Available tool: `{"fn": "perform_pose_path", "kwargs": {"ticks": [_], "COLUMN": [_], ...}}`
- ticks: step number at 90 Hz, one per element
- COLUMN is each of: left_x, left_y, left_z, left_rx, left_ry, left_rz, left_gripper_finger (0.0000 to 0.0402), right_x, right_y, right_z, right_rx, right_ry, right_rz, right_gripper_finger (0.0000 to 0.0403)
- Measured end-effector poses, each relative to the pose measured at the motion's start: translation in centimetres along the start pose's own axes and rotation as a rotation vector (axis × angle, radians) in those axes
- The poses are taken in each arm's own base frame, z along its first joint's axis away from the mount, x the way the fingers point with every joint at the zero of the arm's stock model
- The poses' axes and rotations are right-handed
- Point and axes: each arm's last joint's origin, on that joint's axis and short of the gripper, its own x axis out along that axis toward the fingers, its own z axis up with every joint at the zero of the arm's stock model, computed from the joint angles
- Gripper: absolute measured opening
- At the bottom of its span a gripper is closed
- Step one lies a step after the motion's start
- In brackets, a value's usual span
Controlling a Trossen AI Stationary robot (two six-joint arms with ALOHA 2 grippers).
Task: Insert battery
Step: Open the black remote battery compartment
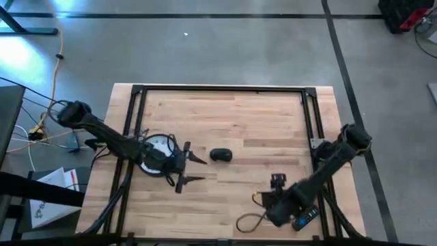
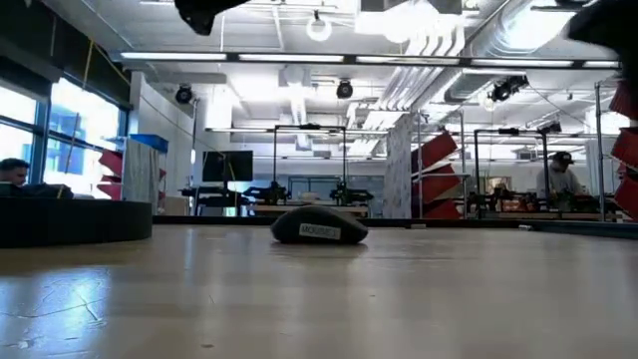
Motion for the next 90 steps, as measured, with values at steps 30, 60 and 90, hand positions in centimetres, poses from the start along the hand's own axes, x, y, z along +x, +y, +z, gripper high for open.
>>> {"fn": "perform_pose_path", "kwargs": {"ticks": [30, 60, 90], "left_x": [2.5, 3.0, 2.8], "left_y": [-5.0, -7.2, -7.2], "left_z": [-0.9, -1.0, -1.0], "left_rx": [-0.013, -0.011, -0.007], "left_ry": [0.005, 0.0, 0.004], "left_rz": [-0.039, -0.046, -0.03], "left_gripper_finger": [0.0233, 0.0233, 0.0233], "right_x": [0.2, 2.0, 5.2], "right_y": [7.5, 10.7, 8.8], "right_z": [-2.5, -7.4, -8.3], "right_rx": [-0.035, -0.149, -0.226], "right_ry": [0.226, 0.331, 0.437], "right_rz": [0.069, -0.005, -0.036], "right_gripper_finger": [0.0309, 0.0312, 0.0314]}}
